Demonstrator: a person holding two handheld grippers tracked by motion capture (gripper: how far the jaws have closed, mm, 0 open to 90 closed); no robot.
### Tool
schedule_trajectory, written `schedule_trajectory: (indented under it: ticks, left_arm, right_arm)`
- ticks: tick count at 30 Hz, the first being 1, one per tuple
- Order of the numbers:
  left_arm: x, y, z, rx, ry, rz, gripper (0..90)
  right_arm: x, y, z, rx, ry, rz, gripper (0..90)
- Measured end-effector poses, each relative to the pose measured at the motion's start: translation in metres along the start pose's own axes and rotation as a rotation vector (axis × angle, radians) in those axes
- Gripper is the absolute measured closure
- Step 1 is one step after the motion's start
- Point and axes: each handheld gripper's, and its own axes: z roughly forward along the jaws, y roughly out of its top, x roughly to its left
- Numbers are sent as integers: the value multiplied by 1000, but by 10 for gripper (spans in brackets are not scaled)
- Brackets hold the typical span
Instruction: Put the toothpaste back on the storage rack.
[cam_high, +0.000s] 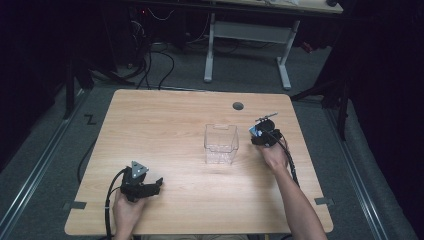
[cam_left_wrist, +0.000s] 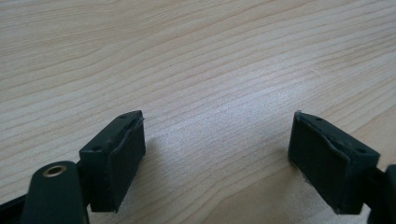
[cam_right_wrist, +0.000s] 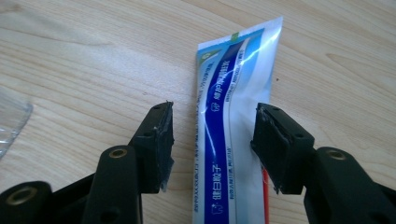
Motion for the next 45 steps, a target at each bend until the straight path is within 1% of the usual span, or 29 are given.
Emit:
schedule_trajectory:
  ticks: [5, 6, 9, 11, 13, 16, 17, 19, 24, 26, 29, 33, 36, 38, 40, 41, 42, 45]
  left_arm:
    - [0, 0, 0, 0, 0, 0, 189]
    - [0, 0, 0, 0, 0, 0, 189]
    - [0, 0, 0, 0, 0, 0, 189]
    - [0, 0, 0, 0, 1, 0, 189]
    - [0, 0, 0, -1, 1, 0, 190]
    - [0, 0, 1, -2, 0, 1, 192]
    - [0, 0, 1, -2, 0, 1, 191]
    - [0, 0, 1, -2, 0, 2, 192]
    - [0, 0, 1, -2, -1, 1, 192]
    - [0, 0, 1, -2, 0, 2, 192]
    - [0, 0, 1, -2, 0, 2, 192]
    - [0, 0, 1, -2, -1, 2, 193]
    - [0, 1, 1, -3, 0, 1, 196]
    - [0, 1, 1, -3, 0, 1, 196]
    - [0, 1, 1, -3, 0, 1, 196]
    - [0, 1, 1, -3, 0, 0, 196]
    - [0, 1, 1, -3, 0, 1, 196]
    - [0, 1, 1, -3, 0, 1, 197]
  right_arm:
    - [-4, 1, 1, 9, -14, 10, 513]
    - [-8, 1, 3, 19, -21, 22, 507]
    - [-10, 1, 5, 33, -7, 45, 496]
    - [-11, 1, 6, 31, -5, 39, 494]
    - [-12, 2, 7, 40, 2, 44, 488]
    - [-12, 7, 9, 78, 1, 36, 484]
    - [-12, 7, 9, 78, 1, 36, 484]
    - [-13, 9, 10, 96, 4, 39, 479]
    - [-14, 10, 14, 103, 18, 57, 473]
    - [-14, 10, 14, 102, 18, 54, 472]
    - [-16, 11, 17, 125, 24, 65, 464]
    - [-18, 13, 18, 142, 32, 71, 468]
    - [-18, 13, 19, 144, 35, 73, 473]
    - [-19, 13, 19, 151, 37, 78, 483]
    - [-19, 15, 19, 166, 33, 68, 492]
    - [-19, 16, 19, 172, 34, 68, 505]
    - [-19, 18, 18, 189, 31, 60, 515]
    - [-20, 18, 18, 190, 30, 69, 573]
